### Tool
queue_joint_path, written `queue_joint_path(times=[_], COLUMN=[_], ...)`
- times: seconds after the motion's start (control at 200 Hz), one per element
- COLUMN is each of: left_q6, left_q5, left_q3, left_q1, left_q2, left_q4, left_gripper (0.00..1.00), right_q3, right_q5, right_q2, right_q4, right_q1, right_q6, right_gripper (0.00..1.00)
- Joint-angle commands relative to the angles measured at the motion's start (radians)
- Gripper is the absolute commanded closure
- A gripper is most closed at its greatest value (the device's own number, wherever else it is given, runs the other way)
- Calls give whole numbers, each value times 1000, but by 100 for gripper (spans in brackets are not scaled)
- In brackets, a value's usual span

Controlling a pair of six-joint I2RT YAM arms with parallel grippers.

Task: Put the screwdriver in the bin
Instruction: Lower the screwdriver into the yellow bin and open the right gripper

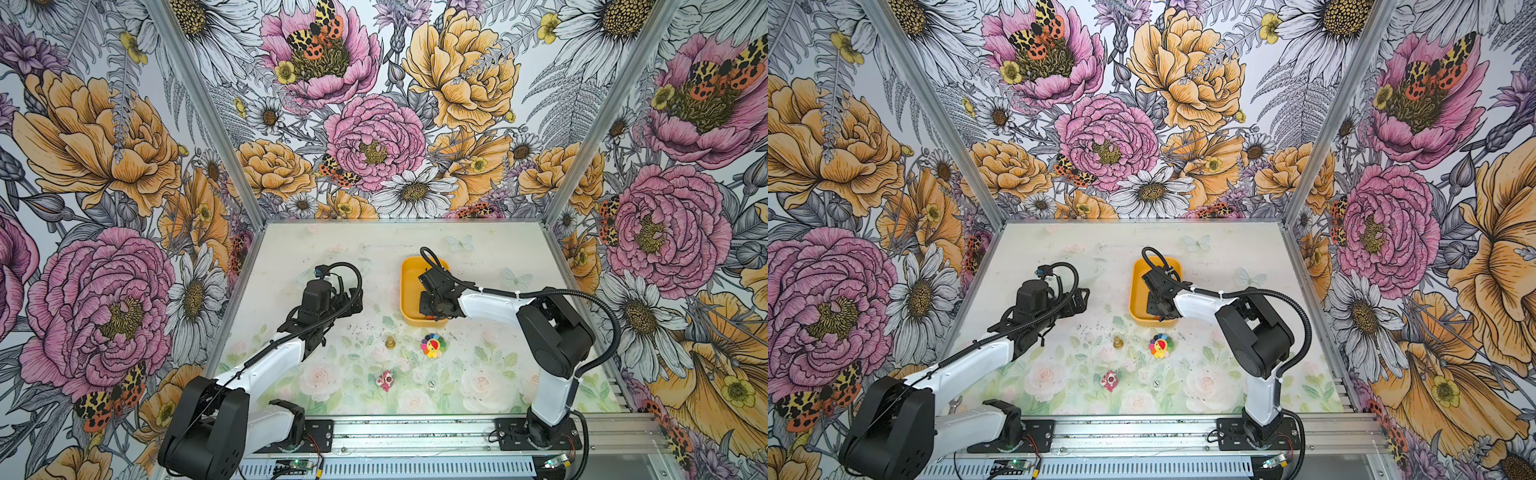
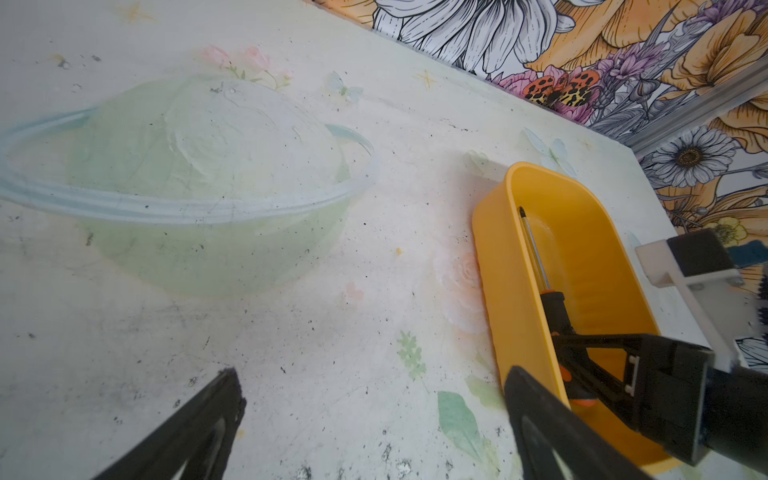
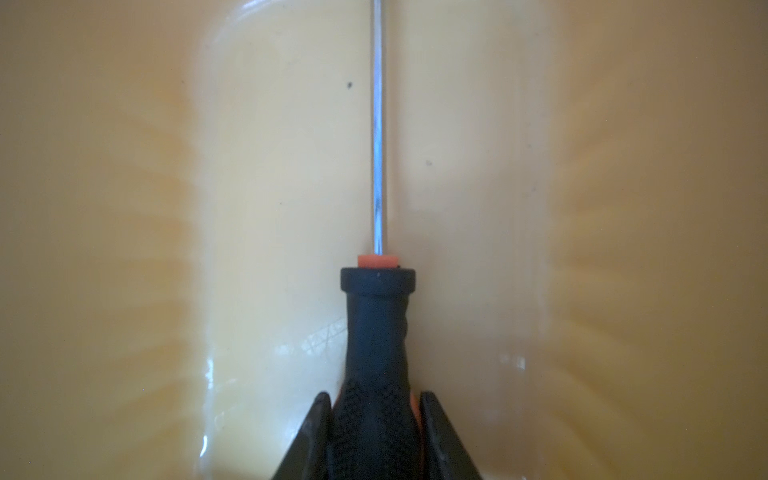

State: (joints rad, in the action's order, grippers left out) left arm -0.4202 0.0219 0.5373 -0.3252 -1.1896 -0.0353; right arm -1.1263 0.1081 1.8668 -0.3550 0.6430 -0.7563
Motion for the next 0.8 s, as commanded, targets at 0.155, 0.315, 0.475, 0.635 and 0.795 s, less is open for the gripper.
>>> queue_joint_path(times=[0.155,0.315,0.475,0.635,0.795], left_q6=[7,8,14,16,34], left_q5=[-33,-40,-57,-62,-69], left_q3=[30,35,39,47,61], left_q1=[-11,-11,-12,-11,-13], left_q2=[-4,7,28,30,30], left_q4=[18,35,50,57,82], left_gripper=[1,1,1,1,1], right_q3=[-20,-14,-18,-26,-17], right_q5=[-16,-4,29,21,58], right_q2=[15,-19,-79,-127,-197], right_q4=[14,6,-31,-59,-88], right_q1=[7,8,7,7,1], right_q6=[62,104,172,263,353], right_gripper=[52,48,45,44,44])
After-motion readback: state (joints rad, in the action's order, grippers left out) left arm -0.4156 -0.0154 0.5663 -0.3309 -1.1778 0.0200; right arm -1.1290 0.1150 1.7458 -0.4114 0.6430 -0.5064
